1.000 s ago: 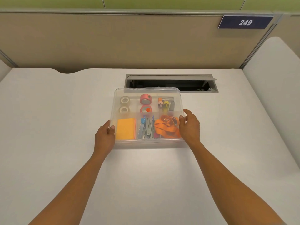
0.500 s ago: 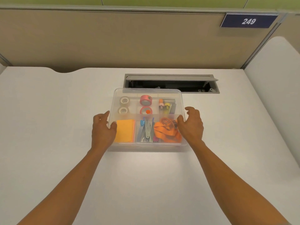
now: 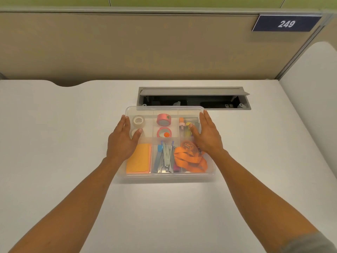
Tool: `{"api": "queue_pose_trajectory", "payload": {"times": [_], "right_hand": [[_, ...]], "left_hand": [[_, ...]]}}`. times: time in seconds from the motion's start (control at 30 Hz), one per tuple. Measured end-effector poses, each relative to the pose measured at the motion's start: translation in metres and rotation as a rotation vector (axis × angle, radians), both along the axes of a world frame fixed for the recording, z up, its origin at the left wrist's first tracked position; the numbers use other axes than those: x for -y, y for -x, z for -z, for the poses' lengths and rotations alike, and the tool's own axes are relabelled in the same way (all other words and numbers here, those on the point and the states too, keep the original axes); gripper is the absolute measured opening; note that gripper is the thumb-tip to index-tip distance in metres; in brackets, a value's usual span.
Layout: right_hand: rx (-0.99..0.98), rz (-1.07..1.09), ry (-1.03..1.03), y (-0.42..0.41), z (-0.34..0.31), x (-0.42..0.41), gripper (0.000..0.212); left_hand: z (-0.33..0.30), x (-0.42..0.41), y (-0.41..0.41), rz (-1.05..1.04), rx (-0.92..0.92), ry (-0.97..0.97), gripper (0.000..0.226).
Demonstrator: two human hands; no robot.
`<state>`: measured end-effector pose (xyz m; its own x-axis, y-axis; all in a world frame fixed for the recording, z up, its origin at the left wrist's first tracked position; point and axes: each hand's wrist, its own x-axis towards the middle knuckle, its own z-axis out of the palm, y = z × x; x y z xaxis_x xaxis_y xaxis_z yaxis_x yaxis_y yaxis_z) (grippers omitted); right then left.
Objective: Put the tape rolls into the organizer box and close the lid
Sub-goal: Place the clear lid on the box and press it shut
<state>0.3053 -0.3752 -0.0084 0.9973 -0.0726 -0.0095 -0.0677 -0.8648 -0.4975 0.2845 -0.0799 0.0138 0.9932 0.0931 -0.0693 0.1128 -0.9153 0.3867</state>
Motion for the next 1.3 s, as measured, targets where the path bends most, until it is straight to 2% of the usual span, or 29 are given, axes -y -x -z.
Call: {"api": "queue_pose_trajectory", "payload": {"times": [0.23, 0.47, 0.53, 0.67, 0.77, 0.9, 1.03, 1.3], "right_hand": [[0.023, -0.017, 0.059, -0.002, 0.0, -0.001, 0.073], [0.009, -0.01, 0.068, -0.002, -0.004, -0.002, 0.073], [0.007, -0.012, 0.037, -0.001, -0.005, -0.002, 0.073], [0.007, -0.012, 0.015, 0.0, -0.006, -0.004, 0.073], [0.004, -0.019, 0.011, 0.0, -0.006, -0.004, 0.073], [0.006, -0.025, 0.016, -0.001, -0.005, -0.004, 0.072], [0.024, -0.03, 0.01, -0.002, -0.002, -0.002, 0.072], [0.049, -0.023, -0.047, -0.005, 0.003, 0.0, 0.071]], "left_hand": [[0.002, -0.001, -0.003, 0.008, 0.07, -0.129, 0.074], [0.0, -0.002, -0.007, 0.014, 0.092, -0.15, 0.074], [-0.004, -0.005, -0.013, 0.007, 0.142, -0.145, 0.067], [-0.013, -0.008, -0.033, -0.127, 0.271, 0.011, 0.042], [-0.013, -0.005, -0.048, -0.236, 0.319, 0.074, 0.037], [-0.005, -0.002, -0.064, -0.417, 0.186, 0.247, 0.032], [0.009, -0.01, -0.072, -0.428, 0.017, 0.546, 0.032], [0.008, -0.016, -0.078, -0.523, -0.23, 0.932, 0.031]]}}
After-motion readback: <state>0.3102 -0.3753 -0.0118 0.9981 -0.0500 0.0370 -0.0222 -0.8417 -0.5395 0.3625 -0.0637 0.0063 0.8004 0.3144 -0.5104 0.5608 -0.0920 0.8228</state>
